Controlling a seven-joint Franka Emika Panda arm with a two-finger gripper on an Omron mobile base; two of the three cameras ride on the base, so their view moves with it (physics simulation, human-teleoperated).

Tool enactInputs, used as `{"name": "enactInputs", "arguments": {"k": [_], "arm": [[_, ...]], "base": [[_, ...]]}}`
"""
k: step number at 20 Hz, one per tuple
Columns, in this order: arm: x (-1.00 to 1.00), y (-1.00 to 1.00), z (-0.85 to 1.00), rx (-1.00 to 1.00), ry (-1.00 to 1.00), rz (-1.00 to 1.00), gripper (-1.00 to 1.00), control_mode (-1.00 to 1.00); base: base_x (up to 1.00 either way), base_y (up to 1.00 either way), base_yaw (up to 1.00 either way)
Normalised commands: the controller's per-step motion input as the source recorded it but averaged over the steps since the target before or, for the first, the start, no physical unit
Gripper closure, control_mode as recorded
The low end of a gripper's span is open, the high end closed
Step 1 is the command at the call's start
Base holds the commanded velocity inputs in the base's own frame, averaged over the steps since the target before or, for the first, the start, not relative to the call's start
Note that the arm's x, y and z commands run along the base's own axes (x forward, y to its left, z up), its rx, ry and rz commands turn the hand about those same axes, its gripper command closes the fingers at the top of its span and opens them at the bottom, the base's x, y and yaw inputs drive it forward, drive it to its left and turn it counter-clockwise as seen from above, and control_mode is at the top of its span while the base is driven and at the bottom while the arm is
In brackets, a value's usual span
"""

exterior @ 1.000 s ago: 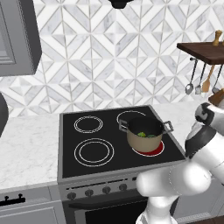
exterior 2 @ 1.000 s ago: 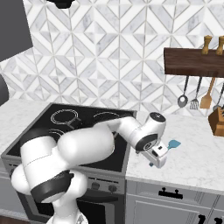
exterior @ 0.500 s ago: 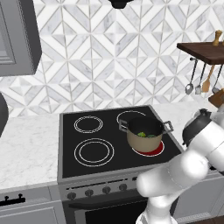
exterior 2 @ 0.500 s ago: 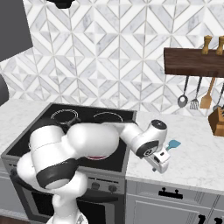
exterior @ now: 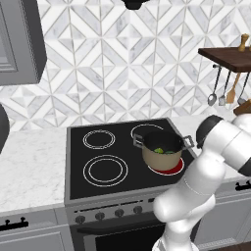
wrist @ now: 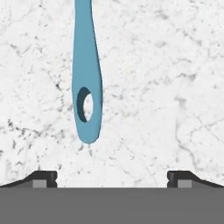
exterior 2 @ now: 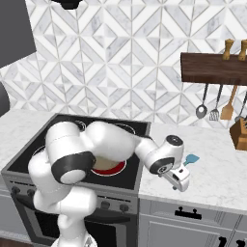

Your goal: Put the broccoli and lemon wedge in the pot. Retrieve the spatula and lightly stir the vegetables in the pot.

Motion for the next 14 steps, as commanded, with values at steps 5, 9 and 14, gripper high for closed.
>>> {"name": "enactInputs", "arguments": {"k": [5, 9, 14], "arm": [[0.17, -0.15, -0.21, -0.07, 0.00, 0.00, -1.00, -1.00], [0.13, -0.23, 0.01, -0.01, -0.02, 0.00, -1.00, -1.00], [0.27, -0.10, 0.00, 0.00, -0.01, 0.00, -1.00, -1.00]], "base": [[0.00, 0.00, 0.00], [0.00, 0.00, 0.00], [0.00, 0.00, 0.00]]}}
